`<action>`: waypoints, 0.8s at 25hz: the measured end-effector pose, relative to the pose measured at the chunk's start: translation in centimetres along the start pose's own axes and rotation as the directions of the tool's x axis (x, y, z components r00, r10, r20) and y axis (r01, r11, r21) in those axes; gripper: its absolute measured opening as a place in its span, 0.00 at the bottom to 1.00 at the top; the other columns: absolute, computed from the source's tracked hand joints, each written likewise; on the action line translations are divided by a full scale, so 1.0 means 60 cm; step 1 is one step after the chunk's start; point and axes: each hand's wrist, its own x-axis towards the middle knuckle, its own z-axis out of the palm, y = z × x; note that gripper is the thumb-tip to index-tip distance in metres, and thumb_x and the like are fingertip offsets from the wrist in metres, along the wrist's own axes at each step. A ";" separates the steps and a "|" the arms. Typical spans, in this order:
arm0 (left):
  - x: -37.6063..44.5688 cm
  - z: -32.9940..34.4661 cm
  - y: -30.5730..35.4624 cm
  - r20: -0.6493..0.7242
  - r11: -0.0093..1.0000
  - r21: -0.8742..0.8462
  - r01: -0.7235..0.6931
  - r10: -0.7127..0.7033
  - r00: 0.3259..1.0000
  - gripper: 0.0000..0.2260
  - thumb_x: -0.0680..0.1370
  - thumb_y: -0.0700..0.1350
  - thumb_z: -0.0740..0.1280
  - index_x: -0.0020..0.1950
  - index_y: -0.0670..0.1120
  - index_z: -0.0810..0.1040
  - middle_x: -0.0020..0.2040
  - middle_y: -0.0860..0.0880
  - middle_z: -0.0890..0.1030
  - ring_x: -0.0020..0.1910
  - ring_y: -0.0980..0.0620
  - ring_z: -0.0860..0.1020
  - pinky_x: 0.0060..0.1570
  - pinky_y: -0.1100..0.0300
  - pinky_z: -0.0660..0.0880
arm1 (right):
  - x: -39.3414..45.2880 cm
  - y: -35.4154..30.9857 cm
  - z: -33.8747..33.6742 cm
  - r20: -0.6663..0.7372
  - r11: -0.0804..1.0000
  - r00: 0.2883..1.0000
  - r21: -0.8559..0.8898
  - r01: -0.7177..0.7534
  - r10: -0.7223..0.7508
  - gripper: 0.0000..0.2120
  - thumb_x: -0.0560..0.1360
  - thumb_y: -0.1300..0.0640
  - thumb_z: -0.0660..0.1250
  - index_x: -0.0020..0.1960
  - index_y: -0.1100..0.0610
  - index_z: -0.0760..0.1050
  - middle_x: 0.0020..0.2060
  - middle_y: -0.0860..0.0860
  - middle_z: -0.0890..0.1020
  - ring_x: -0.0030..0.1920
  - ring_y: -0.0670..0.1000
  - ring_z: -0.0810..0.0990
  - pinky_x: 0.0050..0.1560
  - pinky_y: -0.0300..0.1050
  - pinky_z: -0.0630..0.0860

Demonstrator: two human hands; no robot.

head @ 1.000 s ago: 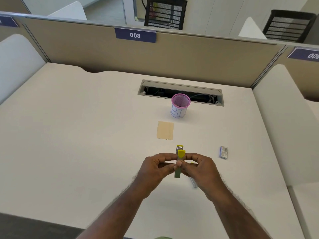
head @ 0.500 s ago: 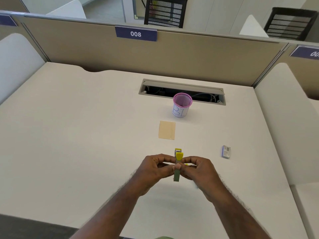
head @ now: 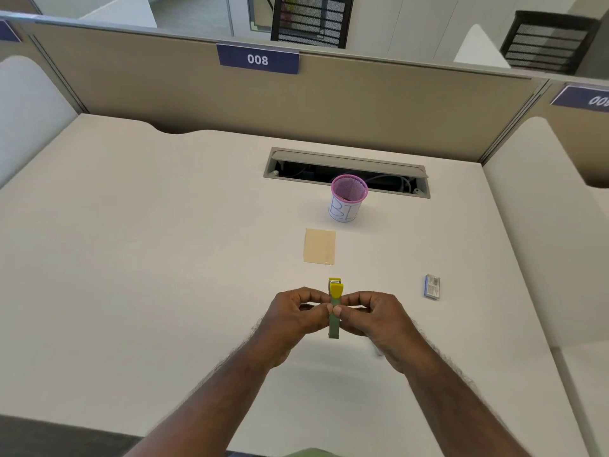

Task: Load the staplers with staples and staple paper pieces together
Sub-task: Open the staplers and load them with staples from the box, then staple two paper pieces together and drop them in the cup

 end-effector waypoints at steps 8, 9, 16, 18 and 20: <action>0.060 -0.041 -0.016 -0.028 0.988 0.144 0.051 -0.047 0.998 0.07 0.75 0.41 0.71 0.52 0.47 0.84 0.52 0.46 0.85 0.51 0.48 0.83 0.55 0.52 0.80 | 0.051 0.040 0.044 -0.285 0.959 0.958 -0.265 -0.103 0.024 0.11 0.65 0.43 0.74 0.39 0.50 0.82 0.37 0.43 0.86 0.40 0.50 0.85 0.43 0.47 0.81; 0.077 -0.046 -0.021 -0.097 0.967 0.252 0.045 -0.021 0.995 0.08 0.76 0.41 0.70 0.54 0.48 0.83 0.53 0.48 0.84 0.50 0.50 0.82 0.56 0.53 0.80 | 0.058 0.046 0.050 -0.326 0.929 0.945 -0.351 -0.116 -0.005 0.10 0.67 0.44 0.73 0.39 0.49 0.80 0.36 0.41 0.84 0.38 0.48 0.83 0.40 0.44 0.79; 0.198 -0.070 -0.040 -0.078 0.561 0.825 -0.075 0.245 0.966 0.16 0.77 0.41 0.66 0.65 0.50 0.75 0.67 0.52 0.74 0.63 0.48 0.73 0.61 0.57 0.70 | 0.095 0.090 0.091 -0.314 0.599 0.943 -0.778 -0.191 -0.107 0.08 0.75 0.53 0.64 0.51 0.54 0.71 0.45 0.51 0.78 0.46 0.56 0.80 0.39 0.45 0.69; 0.228 -0.072 -0.042 0.005 0.422 0.900 -0.105 0.230 0.973 0.18 0.78 0.43 0.66 0.67 0.51 0.73 0.71 0.54 0.70 0.69 0.49 0.68 0.64 0.54 0.66 | 0.100 0.098 0.100 -0.311 0.524 0.943 -0.826 -0.209 -0.114 0.10 0.75 0.54 0.63 0.56 0.56 0.70 0.48 0.52 0.78 0.48 0.56 0.80 0.40 0.44 0.70; 0.253 -0.072 -0.043 0.065 0.325 0.936 -0.131 0.207 0.976 0.19 0.79 0.44 0.65 0.70 0.51 0.71 0.76 0.55 0.65 0.74 0.51 0.62 0.69 0.53 0.62 | 0.102 0.106 0.106 -0.285 0.430 0.948 -0.880 -0.203 -0.138 0.11 0.76 0.56 0.61 0.57 0.56 0.69 0.51 0.52 0.78 0.50 0.54 0.81 0.40 0.42 0.68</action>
